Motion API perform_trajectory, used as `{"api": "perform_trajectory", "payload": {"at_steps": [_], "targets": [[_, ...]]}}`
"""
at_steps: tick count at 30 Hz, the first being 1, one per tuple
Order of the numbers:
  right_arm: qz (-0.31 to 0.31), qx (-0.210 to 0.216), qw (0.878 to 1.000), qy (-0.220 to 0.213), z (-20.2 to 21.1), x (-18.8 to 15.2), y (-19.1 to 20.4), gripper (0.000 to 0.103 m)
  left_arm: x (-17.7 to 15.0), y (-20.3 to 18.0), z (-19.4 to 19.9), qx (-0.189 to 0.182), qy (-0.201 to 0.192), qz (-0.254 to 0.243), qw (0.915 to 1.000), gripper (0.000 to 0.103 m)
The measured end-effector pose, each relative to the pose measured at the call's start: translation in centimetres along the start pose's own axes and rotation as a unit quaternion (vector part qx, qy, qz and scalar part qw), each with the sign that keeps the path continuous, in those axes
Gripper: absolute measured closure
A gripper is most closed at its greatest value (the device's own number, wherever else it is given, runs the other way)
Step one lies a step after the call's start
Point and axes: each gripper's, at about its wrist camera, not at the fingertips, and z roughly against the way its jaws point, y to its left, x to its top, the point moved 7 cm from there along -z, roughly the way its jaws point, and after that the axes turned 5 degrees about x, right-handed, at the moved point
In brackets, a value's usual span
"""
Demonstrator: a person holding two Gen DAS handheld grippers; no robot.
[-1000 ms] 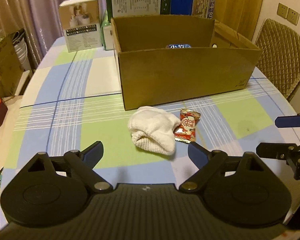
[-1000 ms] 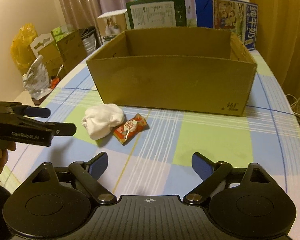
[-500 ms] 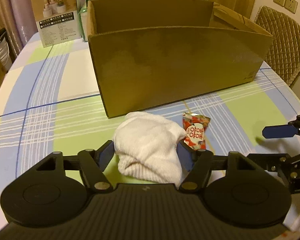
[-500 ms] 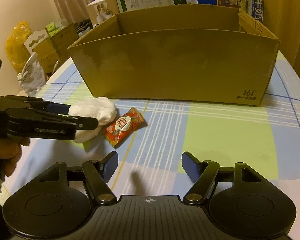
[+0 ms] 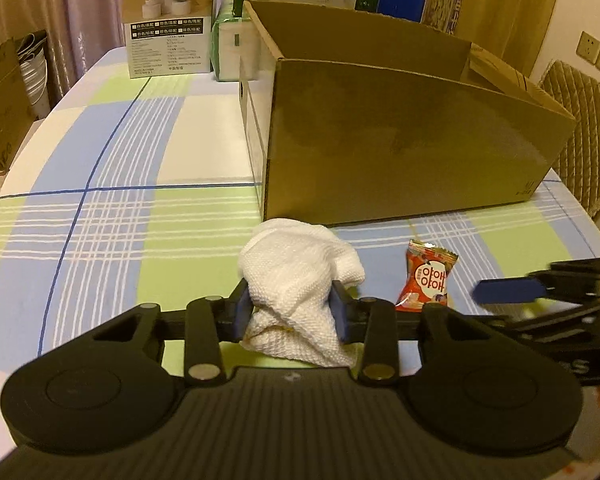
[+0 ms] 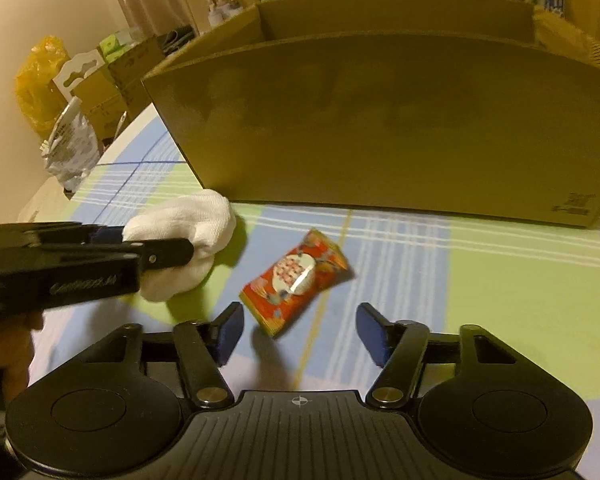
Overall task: Organize objects
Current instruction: 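Grasp the white towel with the left gripper while the right grasps the red candy packet, then lift the towel and red packet and carry both toward the cardboard box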
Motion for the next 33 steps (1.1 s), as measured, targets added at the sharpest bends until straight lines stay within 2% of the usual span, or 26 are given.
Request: {"api": "perform_trajectory", "payload": {"at_steps": [4, 8, 11, 13, 15, 18, 22, 26, 31, 33], "targets": [[-0.002, -0.005, 1.000, -0.009, -1.1, 1.0, 0.4, 0.046, -0.3, 0.4, 0.2, -0.006, -0.013, 0.009, 0.9999, 0.065], [0.022, -0.028, 0.999, -0.016, -2.0, 1.4, 0.9, 0.049, -0.8, 0.7, 0.2, -0.009, -0.021, 0.018, 0.9996, 0.062], [0.060, -0.049, 0.997, -0.018, -2.3, 1.1, 1.5, 0.058, -0.8, 0.7, 0.1, -0.010, -0.023, 0.018, 0.9995, 0.059], [0.085, -0.061, 0.994, -0.018, -2.4, 0.7, 1.7, 0.068, -0.8, 0.4, 0.2, -0.006, -0.025, 0.009, 0.9996, 0.056], [0.089, -0.062, 0.994, -0.019, -2.1, 0.4, 1.5, 0.074, -0.9, 0.1, 0.1, 0.000, -0.027, -0.001, 0.9996, 0.054], [0.085, -0.063, 0.994, -0.021, -1.6, -0.1, 0.8, 0.079, -0.9, -0.1, -0.1, 0.006, -0.028, -0.008, 0.9996, 0.051], [0.075, -0.066, 0.995, -0.026, -0.6, -0.8, 0.1, 0.080, -0.9, -0.6, -0.5, 0.017, -0.031, -0.031, 0.9989, 0.048], [0.056, -0.069, 0.996, -0.028, 0.5, -1.5, -0.7, 0.080, -1.2, -1.3, -0.8, 0.031, -0.031, -0.058, 0.9974, 0.052], [0.037, -0.076, 0.996, -0.024, 1.6, -1.7, -1.3, 0.080, -1.4, -2.2, -0.6, 0.043, -0.026, -0.078, 0.9957, 0.066], [0.031, -0.079, 0.996, -0.024, 2.2, -1.9, -1.6, 0.081, -1.4, -2.3, -0.4, 0.044, -0.021, -0.074, 0.9961, 0.068]]}}
